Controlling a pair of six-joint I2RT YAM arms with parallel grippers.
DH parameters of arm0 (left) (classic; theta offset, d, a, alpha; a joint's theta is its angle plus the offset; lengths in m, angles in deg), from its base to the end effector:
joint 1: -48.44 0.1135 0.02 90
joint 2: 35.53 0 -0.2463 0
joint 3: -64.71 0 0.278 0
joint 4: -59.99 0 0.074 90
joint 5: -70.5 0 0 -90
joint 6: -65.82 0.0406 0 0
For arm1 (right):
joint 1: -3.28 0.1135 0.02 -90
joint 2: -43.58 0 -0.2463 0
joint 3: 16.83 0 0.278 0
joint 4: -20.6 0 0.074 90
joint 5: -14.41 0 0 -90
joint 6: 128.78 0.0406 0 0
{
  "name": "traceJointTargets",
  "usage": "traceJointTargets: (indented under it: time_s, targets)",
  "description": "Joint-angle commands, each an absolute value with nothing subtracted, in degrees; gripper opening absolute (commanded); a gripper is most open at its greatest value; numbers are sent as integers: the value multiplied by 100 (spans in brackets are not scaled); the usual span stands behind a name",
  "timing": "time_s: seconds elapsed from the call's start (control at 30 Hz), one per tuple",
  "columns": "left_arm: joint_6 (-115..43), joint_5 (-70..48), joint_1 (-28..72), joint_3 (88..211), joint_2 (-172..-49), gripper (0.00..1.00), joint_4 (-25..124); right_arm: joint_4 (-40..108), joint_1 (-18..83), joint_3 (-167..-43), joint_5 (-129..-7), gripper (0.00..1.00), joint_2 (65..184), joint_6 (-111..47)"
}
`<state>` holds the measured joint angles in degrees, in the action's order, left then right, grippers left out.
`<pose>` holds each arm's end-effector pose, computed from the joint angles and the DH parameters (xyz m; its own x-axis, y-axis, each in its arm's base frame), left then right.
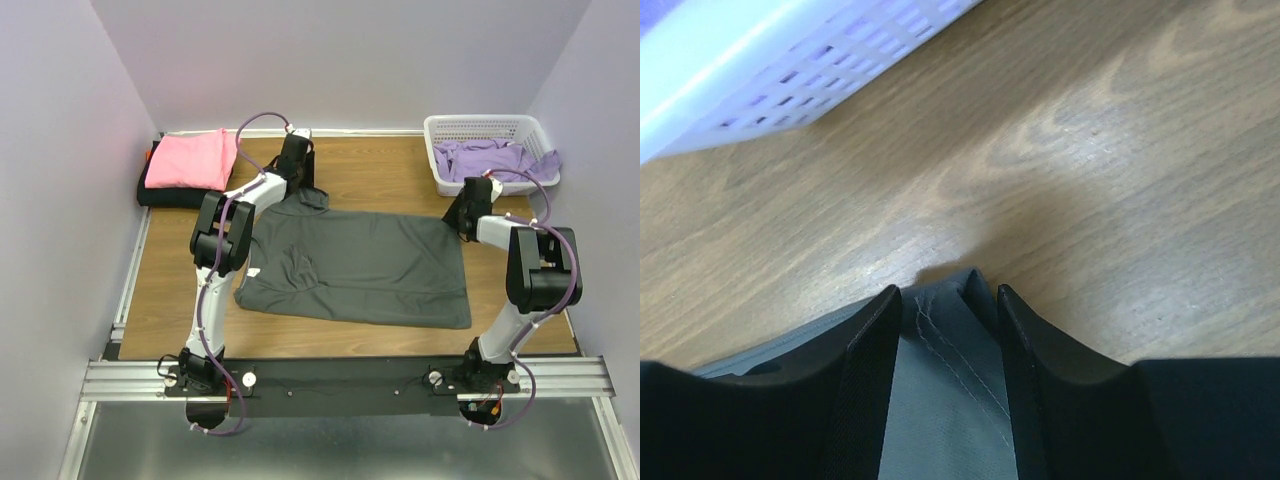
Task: Fold and stack the t-shirts
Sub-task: Fold the tshirt
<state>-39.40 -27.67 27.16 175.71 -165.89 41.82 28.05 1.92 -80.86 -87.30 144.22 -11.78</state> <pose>0.4981 -0.1878 0.1395 -0.6145 -0.0395 -0.7879 0.0963 0.9875 -0.1247 0.3701 -0.0170 0.1107 -0.5427 0.4576 -0.7044 0.4662 0.8616 0.2005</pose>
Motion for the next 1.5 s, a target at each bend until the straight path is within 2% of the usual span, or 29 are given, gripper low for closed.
traceJointTargets:
  time_s: [0.0, 0.1, 0.13, 0.2, 0.43, 0.6, 1.1, 1.47]
  targets:
    - [-3904, -2566, 2735, 17543, -16719, 49, 4182, 2761, 153, -8334, -8623, 50, 14588, -1118]
    - [-3895, -2434, 2735, 17508, -16719, 40, 4199, 2770, 144, -8361, -8579, 47, 14623, -1127]
    - [-3895, -2407, 2735, 17500, -16710, 38, 4208, 2770, 144, -8352, -8561, 42, 14623, -1110]
    - [-3895, -2337, 2735, 17491, -16701, 27, 4243, 2779, 135, -8352, -8570, 37, 14615, -1110]
    - [-3895, -2223, 2735, 17455, -16613, 0, 4340, 2779, 135, -8334, -8509, 6, 14597, -1136]
    - [-3930, -2328, 2779, 17289, -16368, 0, 4454, 2788, 144, -8326, -8403, 2, 14562, -1180]
    - [-4053, -2363, 2972, 17007, -15366, 0, 4903, 2788, 319, -8334, -8227, 2, 13851, -1320]
    - [-4114, -2399, 3113, 16630, -14909, 0, 5051, 2823, 320, -8467, -8051, 2, 13815, -1426]
